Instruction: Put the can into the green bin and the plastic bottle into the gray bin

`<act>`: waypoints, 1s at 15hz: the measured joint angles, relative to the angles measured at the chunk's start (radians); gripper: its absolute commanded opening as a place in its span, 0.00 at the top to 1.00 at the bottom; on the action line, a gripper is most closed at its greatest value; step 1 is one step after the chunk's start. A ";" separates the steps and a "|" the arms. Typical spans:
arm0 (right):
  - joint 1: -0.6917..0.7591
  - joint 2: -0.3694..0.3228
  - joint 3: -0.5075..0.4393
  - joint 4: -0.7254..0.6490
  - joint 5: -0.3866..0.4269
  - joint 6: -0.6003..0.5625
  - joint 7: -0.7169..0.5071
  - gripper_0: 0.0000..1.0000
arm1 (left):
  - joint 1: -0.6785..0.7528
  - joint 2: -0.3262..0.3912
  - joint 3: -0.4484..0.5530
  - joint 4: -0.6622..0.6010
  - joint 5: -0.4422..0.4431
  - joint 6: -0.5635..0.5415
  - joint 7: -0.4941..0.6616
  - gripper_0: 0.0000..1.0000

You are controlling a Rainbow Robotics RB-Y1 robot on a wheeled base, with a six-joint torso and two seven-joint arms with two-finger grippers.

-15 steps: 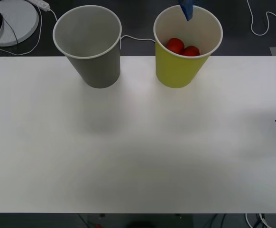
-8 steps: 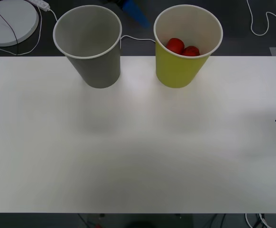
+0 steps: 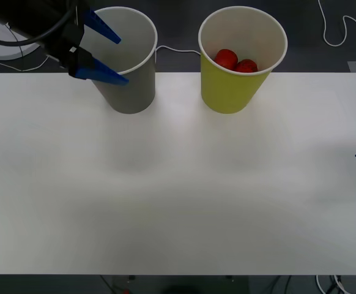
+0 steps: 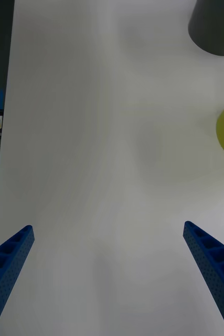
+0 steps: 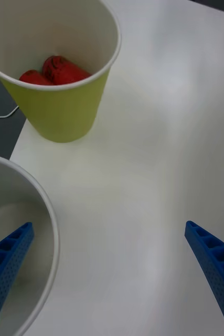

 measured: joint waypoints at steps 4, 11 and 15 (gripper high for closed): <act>0.000 0.000 0.000 0.000 0.000 0.000 0.000 0.00 | 0.201 0.092 0.085 -0.186 0.010 0.013 -0.113 0.00; 0.000 0.000 0.000 0.000 0.000 0.000 0.000 0.00 | 0.530 0.134 0.253 -0.360 0.008 0.024 -0.333 0.00; 0.000 0.000 0.000 0.000 0.000 0.000 0.000 0.00 | 0.692 0.133 0.351 -0.427 -0.006 0.037 -0.443 0.00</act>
